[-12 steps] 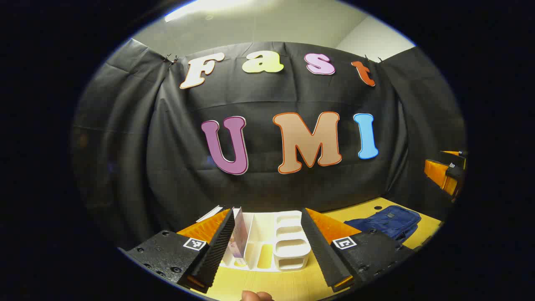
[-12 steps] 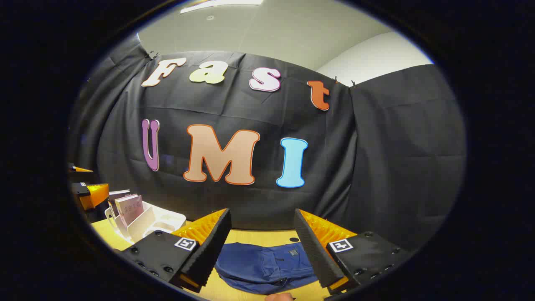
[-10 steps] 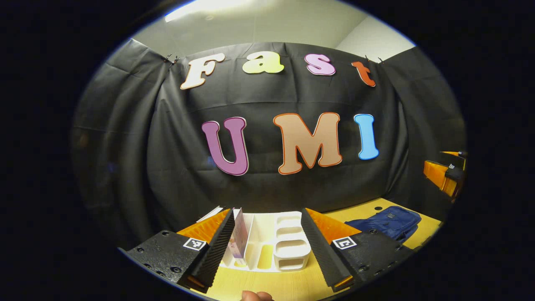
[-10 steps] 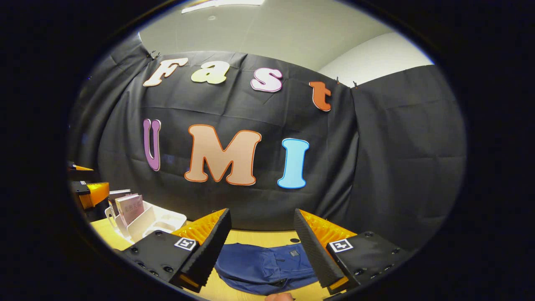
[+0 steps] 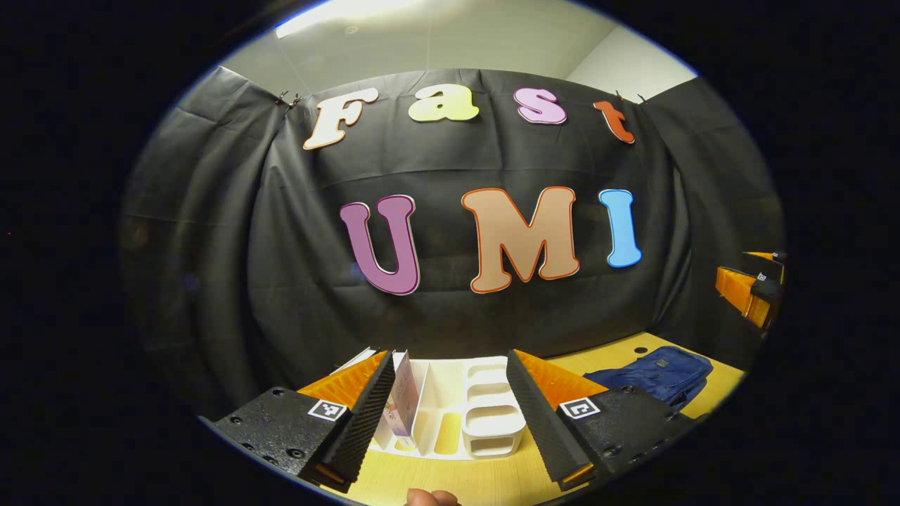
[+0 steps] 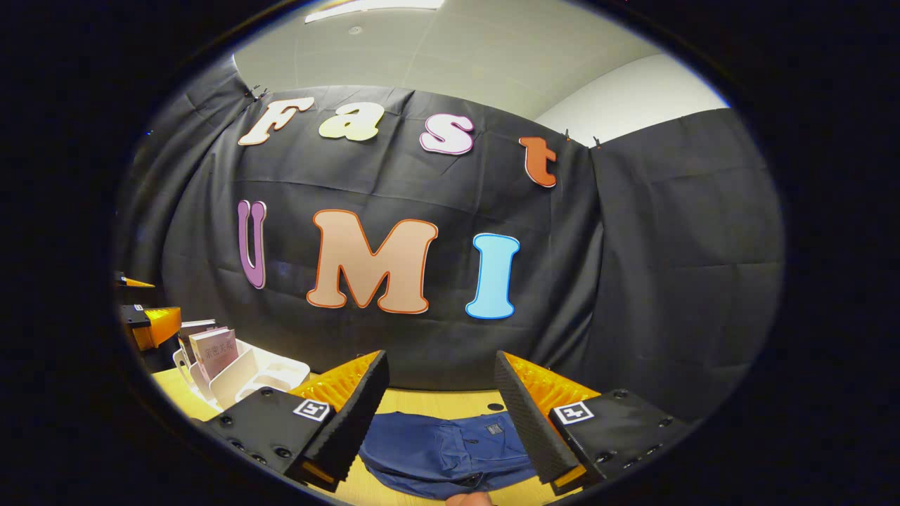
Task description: Open the schoolbag, grab two books from the bookshelf and put them into the schoolbag.
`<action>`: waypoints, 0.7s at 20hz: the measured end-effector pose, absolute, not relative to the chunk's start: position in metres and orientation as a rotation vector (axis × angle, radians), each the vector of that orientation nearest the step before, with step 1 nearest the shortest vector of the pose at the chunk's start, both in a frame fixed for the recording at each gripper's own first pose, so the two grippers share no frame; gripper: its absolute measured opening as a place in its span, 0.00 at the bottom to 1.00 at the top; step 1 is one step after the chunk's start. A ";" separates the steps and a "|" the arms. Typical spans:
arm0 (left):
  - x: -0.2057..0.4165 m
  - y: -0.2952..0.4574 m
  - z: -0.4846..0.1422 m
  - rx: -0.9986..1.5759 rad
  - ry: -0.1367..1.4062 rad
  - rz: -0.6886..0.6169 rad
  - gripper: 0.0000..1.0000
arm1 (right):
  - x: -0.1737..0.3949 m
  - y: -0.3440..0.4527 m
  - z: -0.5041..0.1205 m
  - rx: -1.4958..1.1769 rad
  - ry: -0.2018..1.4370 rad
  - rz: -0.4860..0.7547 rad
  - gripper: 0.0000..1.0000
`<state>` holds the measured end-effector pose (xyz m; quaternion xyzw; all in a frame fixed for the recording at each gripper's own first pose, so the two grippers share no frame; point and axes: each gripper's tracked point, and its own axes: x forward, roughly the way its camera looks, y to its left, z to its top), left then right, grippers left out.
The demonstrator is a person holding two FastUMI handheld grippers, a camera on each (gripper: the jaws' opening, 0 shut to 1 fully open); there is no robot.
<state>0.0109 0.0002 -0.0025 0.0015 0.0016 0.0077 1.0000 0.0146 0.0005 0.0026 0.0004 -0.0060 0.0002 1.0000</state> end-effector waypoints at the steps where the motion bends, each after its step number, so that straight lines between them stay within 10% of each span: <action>1: 0.012 -0.001 -0.004 0.002 0.004 0.017 0.96 | 0.016 0.001 0.003 -0.003 -0.014 0.001 1.00; 14: 0.021 0.002 -0.013 0.014 0.032 0.050 0.93 | 0.030 0.011 -0.007 -0.058 0.002 0.067 0.91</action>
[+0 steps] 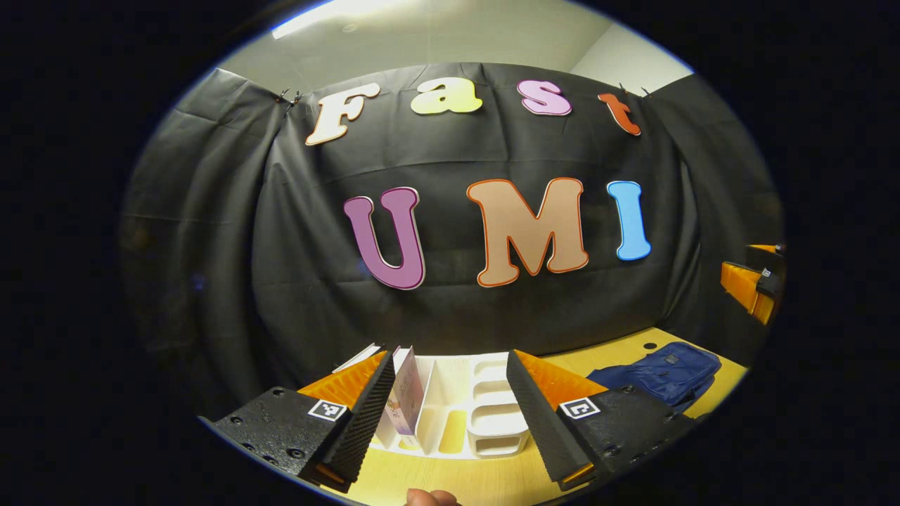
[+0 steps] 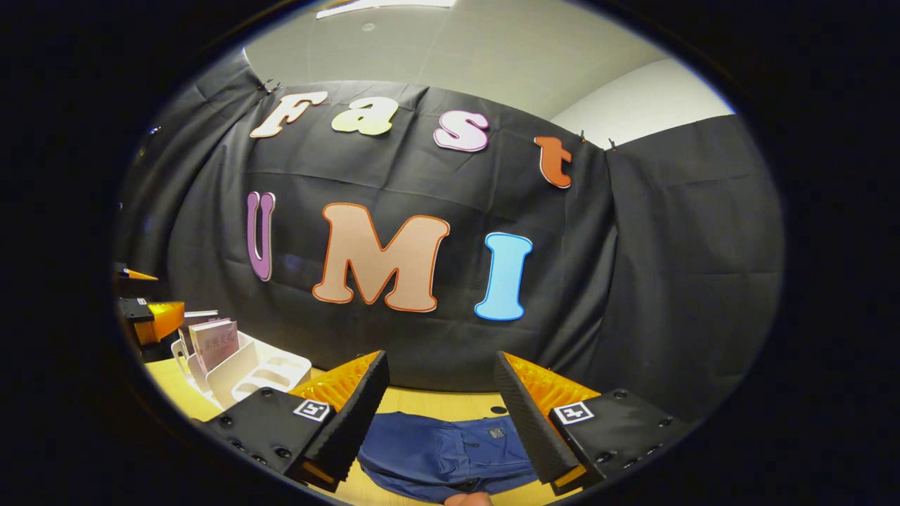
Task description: Open the schoolbag, grab two books from the bookshelf and put them into the schoolbag.
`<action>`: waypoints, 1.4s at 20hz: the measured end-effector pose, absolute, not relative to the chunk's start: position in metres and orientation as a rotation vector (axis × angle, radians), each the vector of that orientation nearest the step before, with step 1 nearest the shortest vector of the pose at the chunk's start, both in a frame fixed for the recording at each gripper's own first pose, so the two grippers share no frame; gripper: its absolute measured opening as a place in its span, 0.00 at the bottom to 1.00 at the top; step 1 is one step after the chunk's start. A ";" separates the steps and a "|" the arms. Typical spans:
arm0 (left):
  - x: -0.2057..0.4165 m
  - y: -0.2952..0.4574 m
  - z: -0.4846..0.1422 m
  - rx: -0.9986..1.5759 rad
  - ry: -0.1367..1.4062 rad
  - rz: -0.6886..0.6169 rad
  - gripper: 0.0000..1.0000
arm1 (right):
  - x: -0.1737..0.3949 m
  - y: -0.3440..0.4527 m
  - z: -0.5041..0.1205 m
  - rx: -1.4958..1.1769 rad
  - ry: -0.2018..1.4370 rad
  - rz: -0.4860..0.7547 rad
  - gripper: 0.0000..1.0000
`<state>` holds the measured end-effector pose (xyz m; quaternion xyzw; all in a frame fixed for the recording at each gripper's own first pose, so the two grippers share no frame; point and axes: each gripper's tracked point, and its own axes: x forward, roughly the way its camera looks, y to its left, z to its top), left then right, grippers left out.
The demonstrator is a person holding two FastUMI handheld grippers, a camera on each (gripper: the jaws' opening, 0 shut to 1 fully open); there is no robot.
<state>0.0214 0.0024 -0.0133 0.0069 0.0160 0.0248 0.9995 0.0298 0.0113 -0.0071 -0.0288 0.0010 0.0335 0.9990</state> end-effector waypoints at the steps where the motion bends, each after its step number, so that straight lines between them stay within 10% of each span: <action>1: 0.022 0.004 -0.016 0.013 0.037 0.052 0.93 | 0.031 0.016 -0.012 -0.085 0.022 0.102 0.98; 18: 0.034 0.029 -0.048 0.011 0.126 0.124 0.93 | 0.023 0.071 -0.216 -1.073 0.174 0.604 0.99; 28: 0.027 0.048 -0.052 0.023 0.150 0.189 0.93 | 0.060 0.077 -0.315 -1.249 0.282 0.663 0.91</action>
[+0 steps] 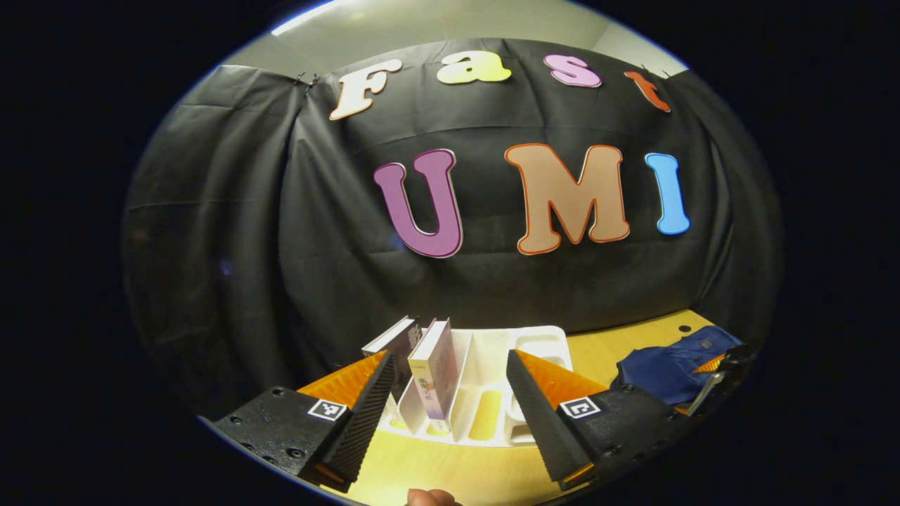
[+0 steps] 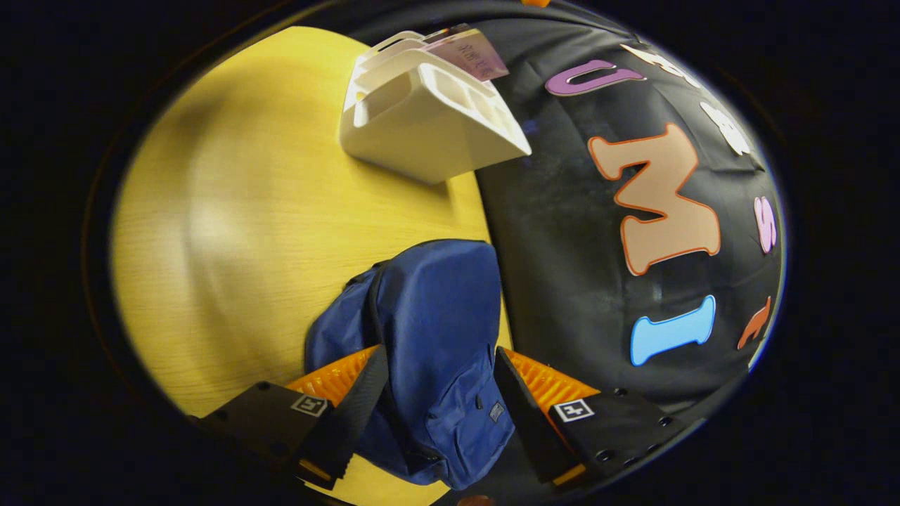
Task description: Open the schoolbag, grab two books from the bookshelf and put them into the schoolbag.
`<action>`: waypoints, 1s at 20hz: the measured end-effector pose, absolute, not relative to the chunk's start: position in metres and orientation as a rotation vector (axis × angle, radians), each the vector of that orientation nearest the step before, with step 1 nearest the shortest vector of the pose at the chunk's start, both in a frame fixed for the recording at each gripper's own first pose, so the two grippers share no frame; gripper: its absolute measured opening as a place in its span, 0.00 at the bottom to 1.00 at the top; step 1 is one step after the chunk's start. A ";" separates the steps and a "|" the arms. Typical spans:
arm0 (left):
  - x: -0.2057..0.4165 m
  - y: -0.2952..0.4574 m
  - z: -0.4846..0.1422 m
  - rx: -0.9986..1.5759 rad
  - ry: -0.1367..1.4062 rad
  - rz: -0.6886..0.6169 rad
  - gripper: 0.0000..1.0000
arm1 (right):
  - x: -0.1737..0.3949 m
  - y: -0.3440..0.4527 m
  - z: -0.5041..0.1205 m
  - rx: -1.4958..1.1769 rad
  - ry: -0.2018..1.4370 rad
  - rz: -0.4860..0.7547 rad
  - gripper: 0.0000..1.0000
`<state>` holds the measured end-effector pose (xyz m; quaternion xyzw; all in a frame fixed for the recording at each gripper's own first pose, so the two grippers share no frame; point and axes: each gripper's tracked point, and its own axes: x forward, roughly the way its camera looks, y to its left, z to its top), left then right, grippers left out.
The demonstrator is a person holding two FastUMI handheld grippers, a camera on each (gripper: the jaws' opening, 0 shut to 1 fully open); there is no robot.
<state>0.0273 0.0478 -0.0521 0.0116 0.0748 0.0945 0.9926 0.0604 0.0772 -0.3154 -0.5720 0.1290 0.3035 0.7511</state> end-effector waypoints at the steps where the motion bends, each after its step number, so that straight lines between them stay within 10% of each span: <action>1: 0.026 0.050 -0.052 0.026 0.150 0.196 0.93 | 0.060 0.081 -0.323 -1.275 0.279 0.681 0.91; 11: 0.011 0.070 -0.055 0.027 0.173 0.263 0.93 | 0.088 0.093 -0.348 -1.327 0.277 0.658 1.00; 17: 0.010 0.070 -0.057 0.024 0.185 0.264 0.94 | 0.094 0.106 -0.366 -1.308 0.308 0.711 0.65; 18: 0.010 0.070 -0.056 0.026 0.185 0.262 0.94 | 0.092 0.107 -0.370 -1.294 0.325 0.717 0.72; 20: 0.011 0.070 -0.057 0.028 0.187 0.259 0.94 | 0.094 0.101 -0.370 -1.292 0.342 0.679 0.46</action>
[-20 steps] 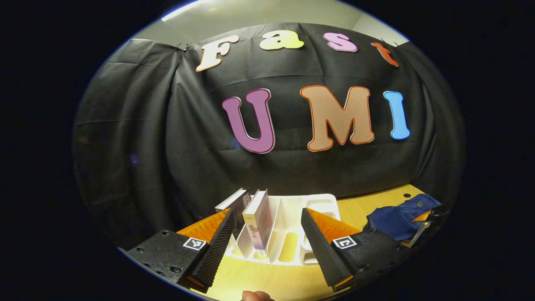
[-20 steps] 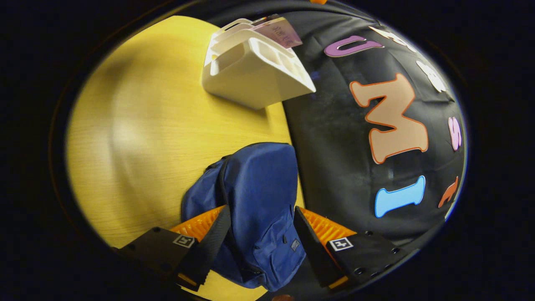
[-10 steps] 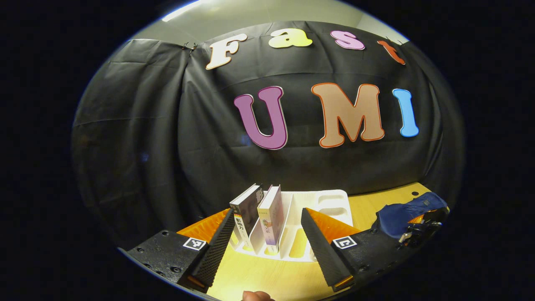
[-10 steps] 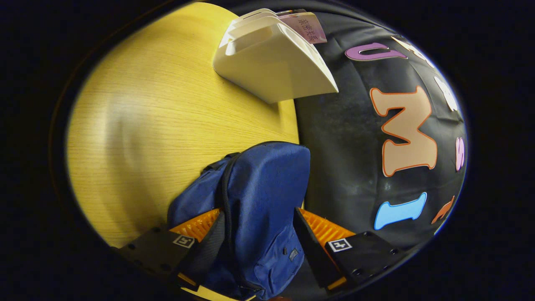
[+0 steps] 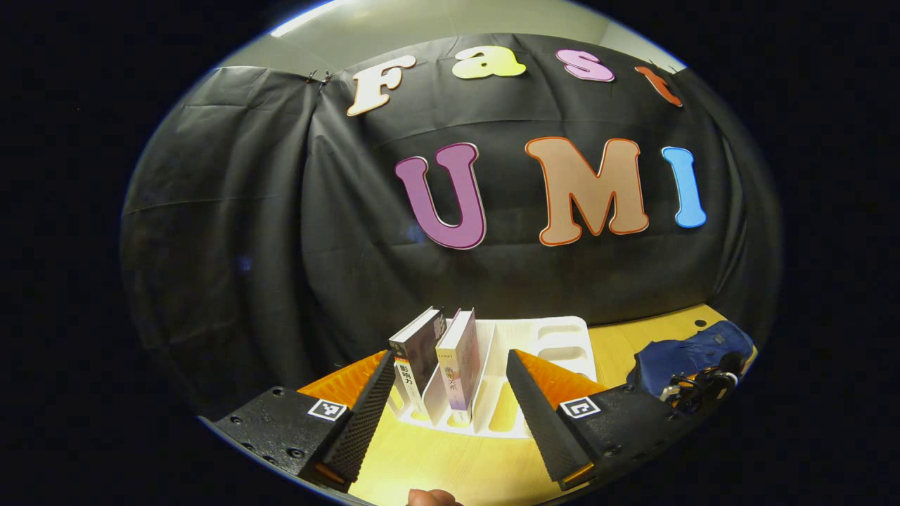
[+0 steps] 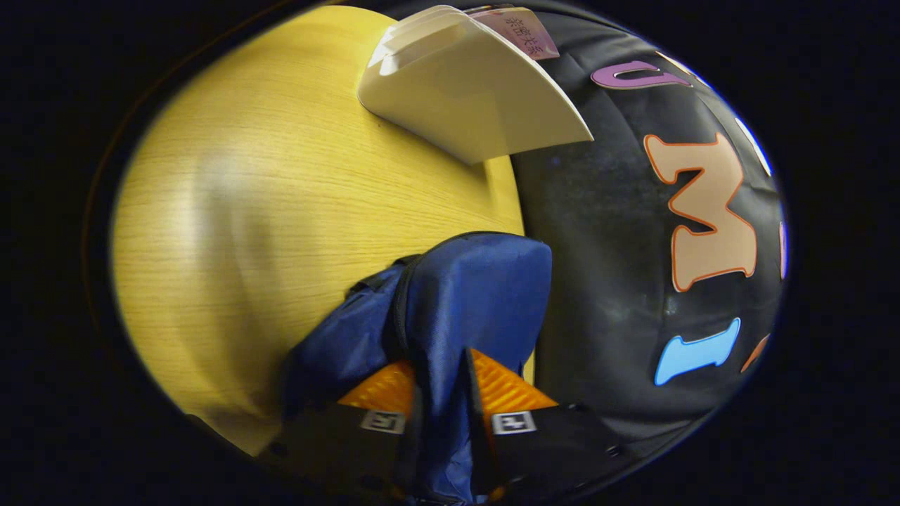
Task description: Open the schoolbag, grab two books from the bookshelf and put them into the schoolbag.
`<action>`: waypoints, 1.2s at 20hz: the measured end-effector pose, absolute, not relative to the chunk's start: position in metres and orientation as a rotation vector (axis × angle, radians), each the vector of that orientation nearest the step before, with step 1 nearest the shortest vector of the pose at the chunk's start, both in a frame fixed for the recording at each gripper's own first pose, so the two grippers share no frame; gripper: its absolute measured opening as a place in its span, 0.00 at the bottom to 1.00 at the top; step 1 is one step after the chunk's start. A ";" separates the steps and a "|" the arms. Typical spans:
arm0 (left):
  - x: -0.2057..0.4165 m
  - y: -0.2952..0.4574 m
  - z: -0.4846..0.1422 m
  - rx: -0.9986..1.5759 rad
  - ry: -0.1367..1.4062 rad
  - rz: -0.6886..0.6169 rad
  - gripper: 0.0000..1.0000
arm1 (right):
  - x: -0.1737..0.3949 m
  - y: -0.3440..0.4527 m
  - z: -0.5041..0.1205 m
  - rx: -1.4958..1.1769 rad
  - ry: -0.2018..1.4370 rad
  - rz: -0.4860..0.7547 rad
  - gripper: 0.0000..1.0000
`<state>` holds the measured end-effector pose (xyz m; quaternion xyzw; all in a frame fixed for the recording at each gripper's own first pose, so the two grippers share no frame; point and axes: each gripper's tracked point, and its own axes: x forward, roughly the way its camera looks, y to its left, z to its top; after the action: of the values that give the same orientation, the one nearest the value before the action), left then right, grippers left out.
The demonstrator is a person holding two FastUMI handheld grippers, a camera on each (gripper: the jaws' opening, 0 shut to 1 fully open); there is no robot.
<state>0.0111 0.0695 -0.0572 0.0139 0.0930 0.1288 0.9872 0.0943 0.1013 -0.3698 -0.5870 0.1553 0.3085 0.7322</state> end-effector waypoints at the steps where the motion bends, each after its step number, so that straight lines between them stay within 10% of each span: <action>1: 0.011 0.069 -0.058 0.028 0.189 0.255 0.94 | 0.094 0.102 -0.371 -1.273 0.349 0.676 0.29; 2: 0.013 0.068 -0.058 0.029 0.193 0.253 0.93 | 0.093 0.101 -0.376 -1.258 0.373 0.677 0.11; 24: 0.022 0.066 -0.060 0.020 0.192 0.233 0.94 | 0.098 0.095 -0.357 -0.978 0.570 0.692 0.05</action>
<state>0.0224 0.0662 -0.0601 0.0099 0.0957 0.1159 0.9886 0.0975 0.0950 -0.3571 -0.4539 0.2643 0.3212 0.7880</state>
